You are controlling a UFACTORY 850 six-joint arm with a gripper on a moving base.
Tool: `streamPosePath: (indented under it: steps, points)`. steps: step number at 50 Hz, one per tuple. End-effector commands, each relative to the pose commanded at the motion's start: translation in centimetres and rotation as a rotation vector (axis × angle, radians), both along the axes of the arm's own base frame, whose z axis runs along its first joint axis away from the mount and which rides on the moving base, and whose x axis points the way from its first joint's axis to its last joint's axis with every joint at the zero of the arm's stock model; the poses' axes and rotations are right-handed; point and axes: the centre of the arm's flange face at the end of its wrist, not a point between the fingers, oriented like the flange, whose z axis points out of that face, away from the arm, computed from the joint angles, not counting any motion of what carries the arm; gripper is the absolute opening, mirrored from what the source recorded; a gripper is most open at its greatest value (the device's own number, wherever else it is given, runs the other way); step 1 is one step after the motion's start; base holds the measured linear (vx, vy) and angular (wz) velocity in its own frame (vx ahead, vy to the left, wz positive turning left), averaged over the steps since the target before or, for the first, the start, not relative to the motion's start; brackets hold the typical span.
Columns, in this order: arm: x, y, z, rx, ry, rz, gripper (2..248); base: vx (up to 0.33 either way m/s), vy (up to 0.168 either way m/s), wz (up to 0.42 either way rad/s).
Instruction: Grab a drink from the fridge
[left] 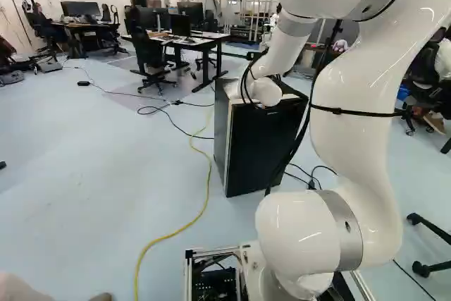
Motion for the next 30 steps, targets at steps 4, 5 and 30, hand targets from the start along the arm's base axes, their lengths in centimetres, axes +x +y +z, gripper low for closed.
streamPosePath:
  steps: [4,5,30]
  points:
    - [-0.3,0.1,0.0,0.0,0.002,0.002,97,0.0,0.0,0.0]
    - [-0.4,0.1,0.0,0.0,0.003,0.003,97,0.0,0.0,0.0]
    - [-3.8,1.3,0.3,-0.002,0.029,0.028,97,0.0,0.0,0.0]
